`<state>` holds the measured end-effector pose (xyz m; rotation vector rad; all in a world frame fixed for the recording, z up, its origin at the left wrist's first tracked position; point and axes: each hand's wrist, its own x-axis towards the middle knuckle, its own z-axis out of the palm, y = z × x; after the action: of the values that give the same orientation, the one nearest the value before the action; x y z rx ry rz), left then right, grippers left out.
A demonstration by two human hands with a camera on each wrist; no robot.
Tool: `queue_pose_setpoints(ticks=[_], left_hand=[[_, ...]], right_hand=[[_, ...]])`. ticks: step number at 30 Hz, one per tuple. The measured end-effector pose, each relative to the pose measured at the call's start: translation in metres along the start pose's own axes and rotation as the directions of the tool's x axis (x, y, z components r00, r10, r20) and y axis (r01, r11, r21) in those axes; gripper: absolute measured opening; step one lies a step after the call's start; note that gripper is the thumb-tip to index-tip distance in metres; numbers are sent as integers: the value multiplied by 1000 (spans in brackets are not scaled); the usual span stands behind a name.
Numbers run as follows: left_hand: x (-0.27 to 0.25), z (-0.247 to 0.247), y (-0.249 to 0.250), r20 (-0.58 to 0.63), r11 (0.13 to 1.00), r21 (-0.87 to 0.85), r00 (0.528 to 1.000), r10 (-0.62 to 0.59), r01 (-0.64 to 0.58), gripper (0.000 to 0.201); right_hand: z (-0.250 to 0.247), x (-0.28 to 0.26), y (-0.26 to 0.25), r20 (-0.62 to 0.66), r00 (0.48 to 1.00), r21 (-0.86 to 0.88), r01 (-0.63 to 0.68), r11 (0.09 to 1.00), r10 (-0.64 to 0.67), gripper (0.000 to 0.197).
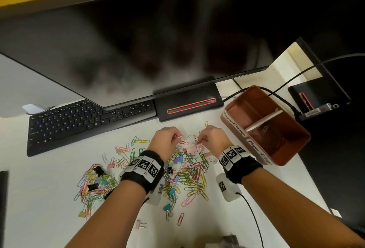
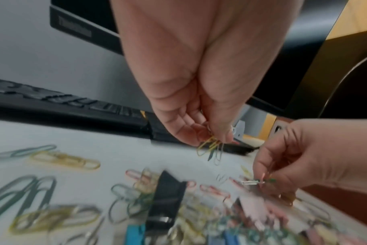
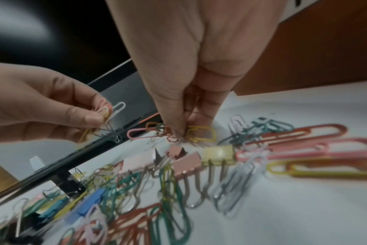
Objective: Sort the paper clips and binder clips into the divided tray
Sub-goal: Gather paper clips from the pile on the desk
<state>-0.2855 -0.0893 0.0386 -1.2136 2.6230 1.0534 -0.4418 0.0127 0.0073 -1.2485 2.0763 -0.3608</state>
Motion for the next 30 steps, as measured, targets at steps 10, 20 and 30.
queue_pose_setpoints(ticks=[10,20,30], left_hand=[[-21,-26,105,-88,901,-366,973,214,-231,9],[16,58,208,96,861,-501,983,159,-90,39],[18,4,66,-165,987,-158,986,4,-30,25]], right_hand=[[-85,-101,24,-450,893,54,45,998,-16,16],[-124,-117,90,-386,856,195,-289,937,344,21],[-64,-78,30,-269,946,122,221,968,-182,41]])
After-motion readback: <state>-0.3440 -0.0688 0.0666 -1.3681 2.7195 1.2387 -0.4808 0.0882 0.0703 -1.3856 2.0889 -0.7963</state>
